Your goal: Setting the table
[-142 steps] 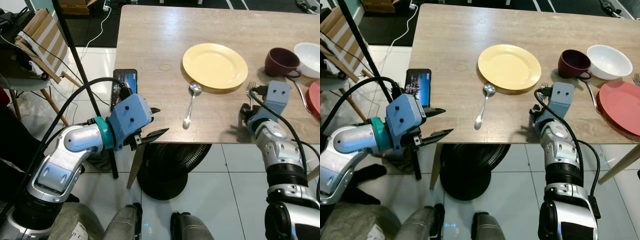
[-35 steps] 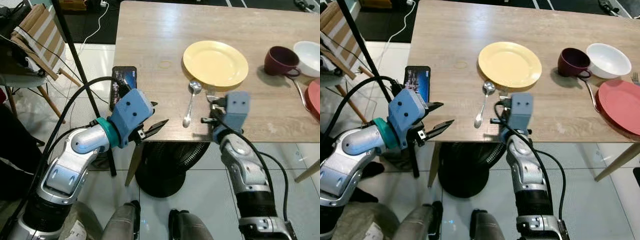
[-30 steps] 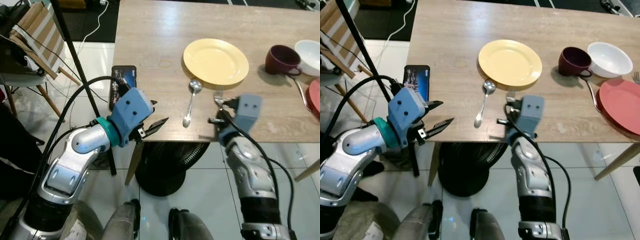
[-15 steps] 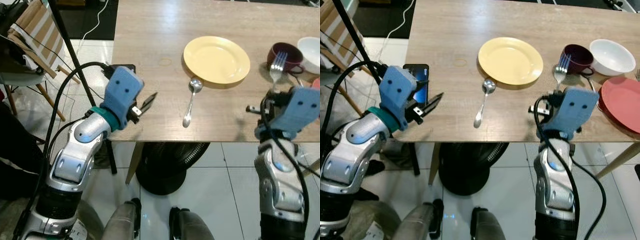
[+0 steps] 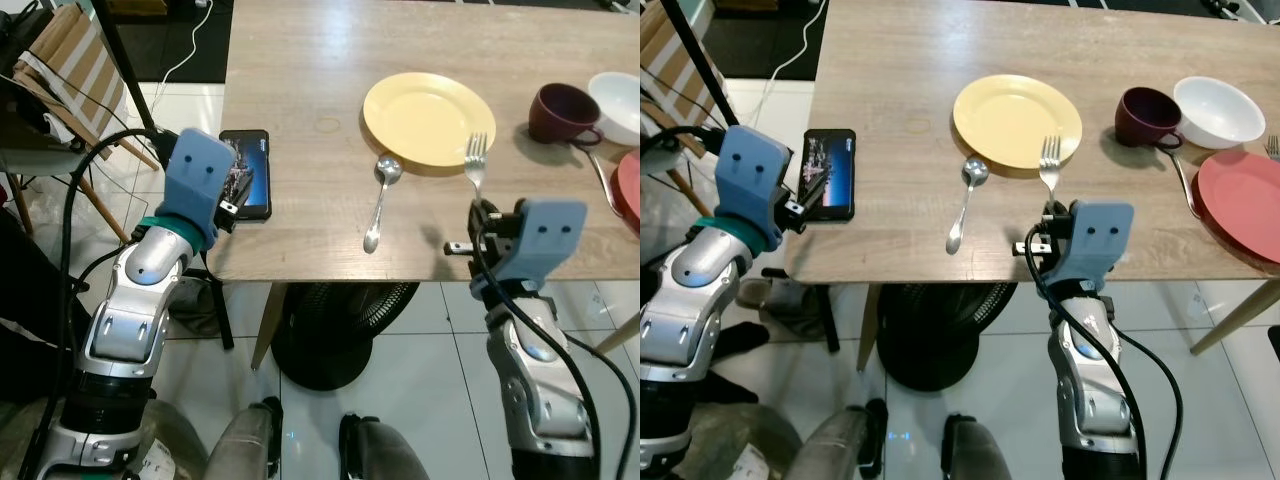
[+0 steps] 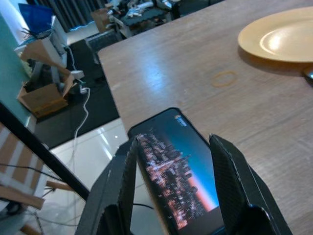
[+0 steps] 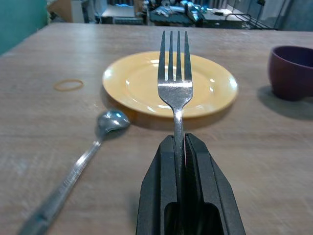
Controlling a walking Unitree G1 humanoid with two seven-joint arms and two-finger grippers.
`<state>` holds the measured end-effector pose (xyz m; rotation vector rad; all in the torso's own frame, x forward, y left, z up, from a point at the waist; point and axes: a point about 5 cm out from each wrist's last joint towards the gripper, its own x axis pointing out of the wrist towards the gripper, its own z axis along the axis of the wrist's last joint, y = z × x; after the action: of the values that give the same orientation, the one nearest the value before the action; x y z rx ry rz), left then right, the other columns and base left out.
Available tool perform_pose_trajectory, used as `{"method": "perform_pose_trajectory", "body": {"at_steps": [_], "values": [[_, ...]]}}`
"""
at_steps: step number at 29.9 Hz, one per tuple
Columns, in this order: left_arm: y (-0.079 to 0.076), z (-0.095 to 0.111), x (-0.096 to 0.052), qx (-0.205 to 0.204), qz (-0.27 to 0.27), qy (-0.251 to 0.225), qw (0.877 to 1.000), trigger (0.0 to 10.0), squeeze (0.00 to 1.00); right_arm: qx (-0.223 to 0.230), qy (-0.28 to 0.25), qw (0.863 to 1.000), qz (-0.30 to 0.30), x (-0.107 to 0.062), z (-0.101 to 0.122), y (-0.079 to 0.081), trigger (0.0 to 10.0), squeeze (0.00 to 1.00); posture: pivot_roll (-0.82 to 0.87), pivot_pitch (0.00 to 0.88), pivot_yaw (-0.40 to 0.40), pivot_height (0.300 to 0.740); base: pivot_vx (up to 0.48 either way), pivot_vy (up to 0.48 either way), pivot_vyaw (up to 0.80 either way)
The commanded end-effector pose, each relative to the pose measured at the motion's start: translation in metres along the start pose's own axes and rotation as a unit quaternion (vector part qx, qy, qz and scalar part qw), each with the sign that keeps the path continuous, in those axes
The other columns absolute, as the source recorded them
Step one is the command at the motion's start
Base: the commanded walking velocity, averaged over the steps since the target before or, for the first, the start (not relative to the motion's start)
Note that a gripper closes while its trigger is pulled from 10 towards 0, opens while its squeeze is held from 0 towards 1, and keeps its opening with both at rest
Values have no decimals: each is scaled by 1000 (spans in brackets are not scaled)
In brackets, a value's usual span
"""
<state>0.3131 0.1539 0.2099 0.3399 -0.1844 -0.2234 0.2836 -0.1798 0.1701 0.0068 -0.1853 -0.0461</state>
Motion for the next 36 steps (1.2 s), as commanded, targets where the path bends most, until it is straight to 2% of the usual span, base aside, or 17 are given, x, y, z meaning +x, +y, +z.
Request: {"method": "perform_pose_trajectory", "body": {"at_steps": [1,8,12,18,36], "values": [[0,-3,0,4,7,2,1000,10000,0,5,11,1000,-20,1,-7,-4,10000,0,46,84,7,740,0,0,0],[-4,-3,4,-4,8,-1,1000,10000,0,4,11,999,-31,3,-8,-6,10000,0,33,77,17,740,0,0,0],[-6,-4,7,-17,13,0,1000,10000,0,0,14,999,-34,-3,-11,-8,10000,0,22,73,21,740,0,0,0],[-8,-6,9,-16,17,-1,1000,10000,0,1,16,999,-33,-4,-14,-8,10000,0,17,71,23,740,0,0,0],[-11,-6,10,-25,14,-7,1000,10000,0,-4,19,999,-36,-4,-17,-8,10000,0,11,75,24,740,-359,0,0]]}}
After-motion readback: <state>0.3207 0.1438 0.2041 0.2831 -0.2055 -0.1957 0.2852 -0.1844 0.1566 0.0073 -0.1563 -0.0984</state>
